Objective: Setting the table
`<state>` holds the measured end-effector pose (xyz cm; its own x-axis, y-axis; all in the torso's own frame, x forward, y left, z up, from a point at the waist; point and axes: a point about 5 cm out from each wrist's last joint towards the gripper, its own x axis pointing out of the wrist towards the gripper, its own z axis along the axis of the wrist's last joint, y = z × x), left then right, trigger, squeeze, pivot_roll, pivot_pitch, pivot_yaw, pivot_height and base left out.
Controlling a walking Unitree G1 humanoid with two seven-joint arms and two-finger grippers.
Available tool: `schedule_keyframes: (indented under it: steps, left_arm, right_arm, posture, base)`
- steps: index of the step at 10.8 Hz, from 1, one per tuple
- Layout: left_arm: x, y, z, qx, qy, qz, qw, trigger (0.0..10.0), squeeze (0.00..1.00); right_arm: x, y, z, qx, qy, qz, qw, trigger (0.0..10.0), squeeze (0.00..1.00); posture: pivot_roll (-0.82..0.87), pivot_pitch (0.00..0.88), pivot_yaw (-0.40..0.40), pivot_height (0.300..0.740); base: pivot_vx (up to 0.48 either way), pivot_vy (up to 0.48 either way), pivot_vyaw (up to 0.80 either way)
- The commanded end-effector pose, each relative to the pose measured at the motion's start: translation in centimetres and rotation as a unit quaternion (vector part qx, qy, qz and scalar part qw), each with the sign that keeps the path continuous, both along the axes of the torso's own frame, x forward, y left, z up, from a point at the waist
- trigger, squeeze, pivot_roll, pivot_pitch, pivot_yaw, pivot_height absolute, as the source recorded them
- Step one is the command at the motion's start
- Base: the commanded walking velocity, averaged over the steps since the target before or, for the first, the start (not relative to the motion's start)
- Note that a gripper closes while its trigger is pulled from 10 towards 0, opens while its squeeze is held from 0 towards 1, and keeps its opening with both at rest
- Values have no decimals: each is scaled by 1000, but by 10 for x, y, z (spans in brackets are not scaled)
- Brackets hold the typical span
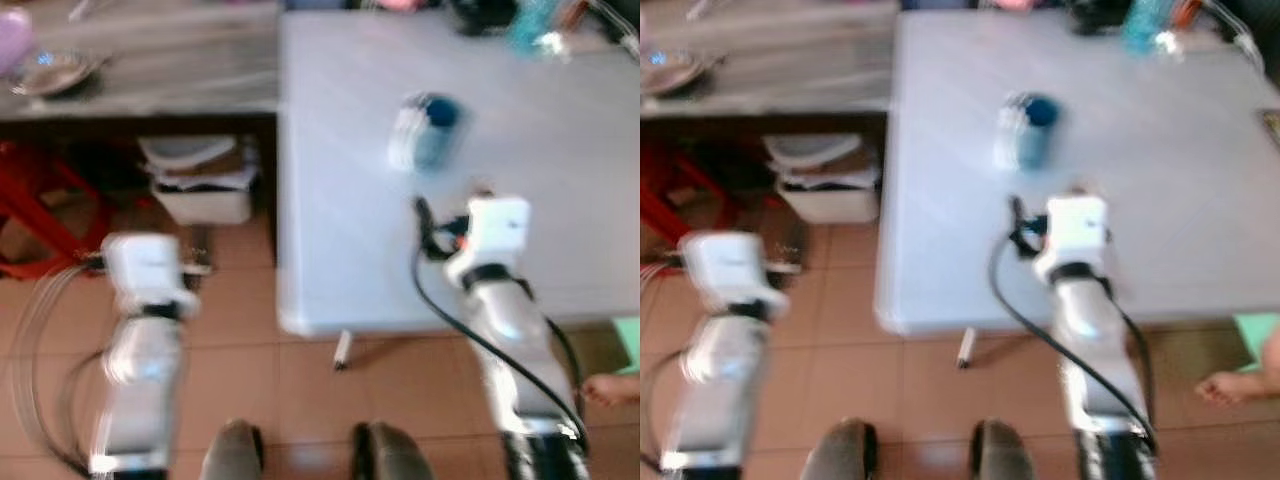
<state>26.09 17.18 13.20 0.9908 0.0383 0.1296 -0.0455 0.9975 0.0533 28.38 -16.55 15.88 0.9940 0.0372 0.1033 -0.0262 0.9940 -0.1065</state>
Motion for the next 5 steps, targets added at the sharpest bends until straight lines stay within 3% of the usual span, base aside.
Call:
schedule_keyframes:
  steps: [1, 2, 4, 5]
  left_arm:
    - [-2, 10, 2, 9, 1, 15, 1000, 10000, 0]
    - [-2, 10, 2, 9, 1, 15, 1000, 10000, 0]
    - [-4, 10, 2, 7, 4, 18, 1000, 10000, 0]
    - [-6, 10, 1, 9, 9, 18, 1000, 10000, 0]
  right_arm:
    - [-2, 3, -1, 9, 11, 11, 1000, 10000, 0]
    - [-2, 1, -4, 6, 19, 6, 1000, 10000, 0]
    - [3, -11, -14, 11, 62, -9, 998, 10000, 0]
    - [13, -18, -11, 8, 73, -1, 997, 10000, 0]
  posture:
    - [-40, 230, 10, 740]
    - [-39, 235, 10, 740]
    - [-32, 248, 11, 740]
    - [-28, 257, 12, 740]
  base:
    - [0, -431, 0]
    - [0, -364, 0]
    - [0, 0, 0]
    - [0, 0, 0]
